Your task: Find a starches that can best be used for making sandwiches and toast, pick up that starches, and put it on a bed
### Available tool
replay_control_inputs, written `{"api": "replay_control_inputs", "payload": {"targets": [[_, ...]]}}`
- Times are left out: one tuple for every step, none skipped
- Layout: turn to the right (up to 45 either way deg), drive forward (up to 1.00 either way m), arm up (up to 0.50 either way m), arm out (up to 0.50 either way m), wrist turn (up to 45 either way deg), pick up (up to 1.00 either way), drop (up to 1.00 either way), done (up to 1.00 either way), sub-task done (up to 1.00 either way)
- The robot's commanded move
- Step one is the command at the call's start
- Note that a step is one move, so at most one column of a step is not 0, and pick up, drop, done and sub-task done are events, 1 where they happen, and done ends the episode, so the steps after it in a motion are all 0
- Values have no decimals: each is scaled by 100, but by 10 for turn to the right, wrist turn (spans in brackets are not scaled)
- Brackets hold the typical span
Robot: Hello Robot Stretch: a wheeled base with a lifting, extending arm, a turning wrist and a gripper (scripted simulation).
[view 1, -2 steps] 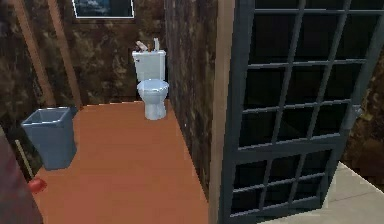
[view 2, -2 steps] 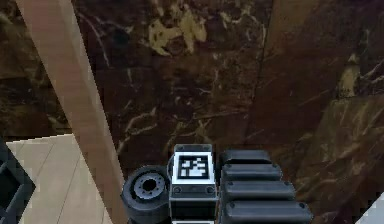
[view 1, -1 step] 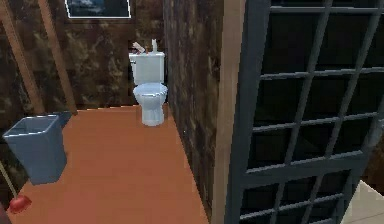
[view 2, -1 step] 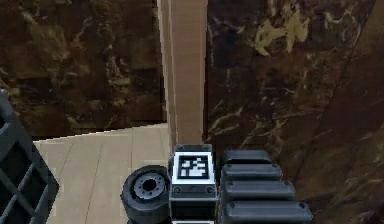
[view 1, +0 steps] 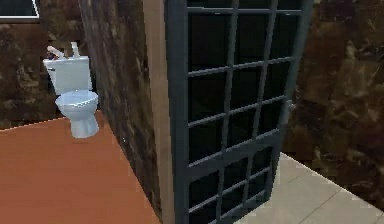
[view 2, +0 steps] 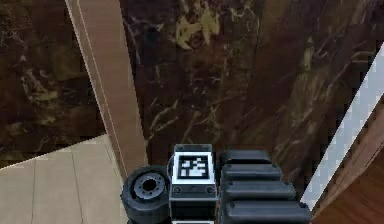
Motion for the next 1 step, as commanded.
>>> {"api": "replay_control_inputs", "payload": {"targets": [[0,40,0,0,0,0,0,0,0]]}}
